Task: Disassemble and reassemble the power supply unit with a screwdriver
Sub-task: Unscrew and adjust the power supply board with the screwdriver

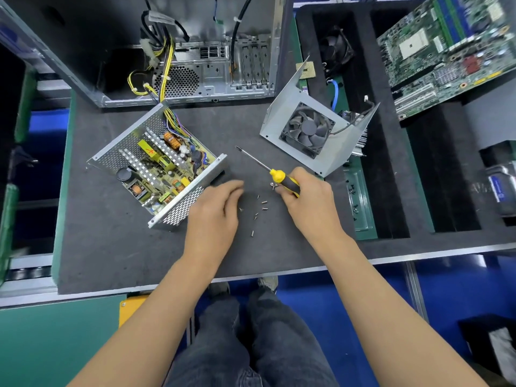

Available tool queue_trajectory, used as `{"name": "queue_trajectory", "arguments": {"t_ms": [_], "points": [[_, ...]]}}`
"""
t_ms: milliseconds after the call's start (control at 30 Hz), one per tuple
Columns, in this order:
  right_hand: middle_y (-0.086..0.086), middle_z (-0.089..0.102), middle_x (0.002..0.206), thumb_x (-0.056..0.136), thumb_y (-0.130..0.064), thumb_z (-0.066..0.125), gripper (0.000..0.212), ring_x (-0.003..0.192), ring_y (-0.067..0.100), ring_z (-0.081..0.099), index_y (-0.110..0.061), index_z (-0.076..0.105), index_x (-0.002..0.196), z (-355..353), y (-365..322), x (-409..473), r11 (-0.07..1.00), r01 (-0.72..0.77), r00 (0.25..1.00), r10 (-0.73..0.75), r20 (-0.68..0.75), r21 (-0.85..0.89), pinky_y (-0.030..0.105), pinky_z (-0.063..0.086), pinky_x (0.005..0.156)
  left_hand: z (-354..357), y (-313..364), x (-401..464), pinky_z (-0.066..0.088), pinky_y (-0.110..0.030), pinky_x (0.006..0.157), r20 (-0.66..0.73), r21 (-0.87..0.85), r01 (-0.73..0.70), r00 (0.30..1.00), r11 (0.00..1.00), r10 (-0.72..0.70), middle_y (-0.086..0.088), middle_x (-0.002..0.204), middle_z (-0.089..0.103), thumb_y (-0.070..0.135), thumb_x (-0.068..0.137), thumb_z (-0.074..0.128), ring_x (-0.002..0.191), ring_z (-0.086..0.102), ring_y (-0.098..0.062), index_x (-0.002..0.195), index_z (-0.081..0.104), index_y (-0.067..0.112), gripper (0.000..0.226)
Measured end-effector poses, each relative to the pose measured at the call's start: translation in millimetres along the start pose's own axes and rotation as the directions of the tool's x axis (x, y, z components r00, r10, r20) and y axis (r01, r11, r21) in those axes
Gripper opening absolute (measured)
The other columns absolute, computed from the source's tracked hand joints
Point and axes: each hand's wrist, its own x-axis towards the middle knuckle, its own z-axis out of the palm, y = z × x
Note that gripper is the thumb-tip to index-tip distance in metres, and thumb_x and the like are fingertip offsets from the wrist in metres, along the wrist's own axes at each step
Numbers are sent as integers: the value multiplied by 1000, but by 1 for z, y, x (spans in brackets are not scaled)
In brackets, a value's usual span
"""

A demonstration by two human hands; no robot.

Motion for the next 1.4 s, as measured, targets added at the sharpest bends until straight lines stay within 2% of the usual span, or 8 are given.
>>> {"name": "queue_trajectory", "arguments": {"t_ms": [67,233,367,600,700,867,1133,1400], "points": [[1,50,67,88,-18,73,29,64,20,39,-12,47,78,3,-2,2,999,23,1000,-23,-9,30,34,32,58,-7,-11,-17,37,-5,83,-9,13,13,1000,1000,-13,-2,95,74,5,94,65,82,60,-12,107,74,7,16],[-10,44,65,87,-15,74,32,67,12,32,-18,45,75,3,-3,-9,986,22,996,-7,-93,166,24,25,57,-8,-29,-36,45,-21,76,13,55,-2,1000,998,1,-2,88,69,2,91,68,77,56,-15,104,73,7,15],[-3,59,76,81,-26,80,31,76,15,48,-13,52,76,7,-4,-25,972,-29,999,25,20,235,27,37,66,-6,-33,-34,40,-15,78,38,34,8,999,999,-9,-2,89,66,2,91,69,77,44,-4,104,73,6,15],[-10,48,75,83,-17,78,14,72,14,45,-13,64,85,16,-5,-31,995,68,995,-73,66,66,23,33,61,-3,-30,-21,56,-34,70,81,47,-117,990,992,113,-5,93,67,6,88,74,80,66,-21,101,77,8,13],[-15,39,67,85,-16,74,24,65,11,36,-22,54,74,11,-2,-29,994,62,998,-62,3,85,15,30,58,-3,-28,-19,56,-36,59,100,88,-120,989,989,111,-3,91,65,11,88,75,76,64,-19,96,78,11,8],[-6,37,60,89,-28,67,46,58,13,35,-33,28,65,4,7,-30,992,-56,998,60,-29,116,28,28,54,-3,-30,-18,54,-38,54,126,143,-141,984,980,124,-2,93,63,15,93,70,76,62,-19,95,75,14,6],[10,68,88,89,-36,71,28,78,28,55,-17,53,78,-1,10,-26,972,-163,982,144,120,171,42,49,71,-3,-30,-20,47,-26,55,128,134,-136,985,982,119,0,95,62,17,92,71,77,60,-16,102,76,17,11],[-3,64,77,92,-35,66,27,60,16,37,-14,55,79,-4,7,-25,953,-178,984,166,67,244,25,34,50,1,-32,-18,52,-33,53,99,140,-157,985,978,144,0,90,63,19,93,69,77,62,-17,97,76,17,8]]}}
